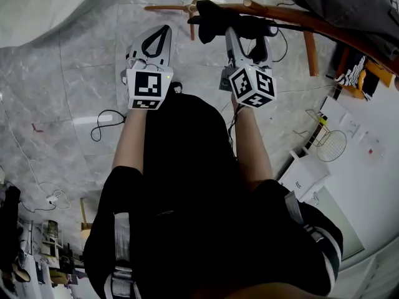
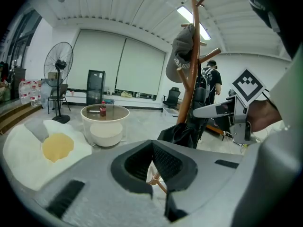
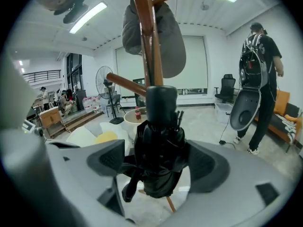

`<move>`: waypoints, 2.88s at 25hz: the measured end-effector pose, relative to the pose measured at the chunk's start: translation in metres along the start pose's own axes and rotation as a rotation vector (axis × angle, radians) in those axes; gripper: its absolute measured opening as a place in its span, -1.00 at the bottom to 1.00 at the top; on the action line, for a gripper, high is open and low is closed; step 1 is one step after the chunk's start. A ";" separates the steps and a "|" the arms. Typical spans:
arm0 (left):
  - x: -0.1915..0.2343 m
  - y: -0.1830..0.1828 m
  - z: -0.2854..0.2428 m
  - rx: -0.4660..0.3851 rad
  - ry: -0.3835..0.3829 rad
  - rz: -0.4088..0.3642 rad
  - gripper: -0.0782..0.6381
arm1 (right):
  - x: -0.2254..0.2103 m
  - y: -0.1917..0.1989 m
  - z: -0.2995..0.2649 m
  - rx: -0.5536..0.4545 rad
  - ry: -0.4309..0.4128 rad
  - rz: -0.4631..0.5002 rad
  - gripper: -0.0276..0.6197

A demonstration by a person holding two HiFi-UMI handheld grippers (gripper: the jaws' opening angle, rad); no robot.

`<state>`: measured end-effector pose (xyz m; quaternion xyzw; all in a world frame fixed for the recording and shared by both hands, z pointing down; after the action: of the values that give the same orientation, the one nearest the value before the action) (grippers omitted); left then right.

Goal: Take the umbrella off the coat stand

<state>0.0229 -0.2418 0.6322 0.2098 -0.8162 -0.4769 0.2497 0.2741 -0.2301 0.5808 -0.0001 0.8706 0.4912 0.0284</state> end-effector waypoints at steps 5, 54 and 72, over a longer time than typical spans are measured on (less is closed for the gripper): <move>-0.006 -0.003 -0.014 0.013 0.022 0.002 -0.79 | -0.006 -0.003 -0.016 -0.020 0.006 -0.001 0.36; -0.044 -0.037 0.032 0.074 0.083 0.033 -0.79 | -0.007 -0.046 0.023 0.067 0.015 0.051 -0.14; -0.073 -0.031 0.065 0.048 0.058 0.050 -0.79 | 0.000 -0.056 0.058 0.030 -0.021 0.065 -0.15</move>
<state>0.0443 -0.1700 0.5626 0.2090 -0.8248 -0.4444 0.2802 0.2782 -0.2098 0.5033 0.0336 0.8772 0.4785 0.0214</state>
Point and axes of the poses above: the fingertips, and each gripper's own axes: z backward along the fingers, x to its left, y out of its underside, the point moved 9 cm from there along z, backward along the fingers, and after that the axes turned 2 degrees about z, right-handed, at the moved point
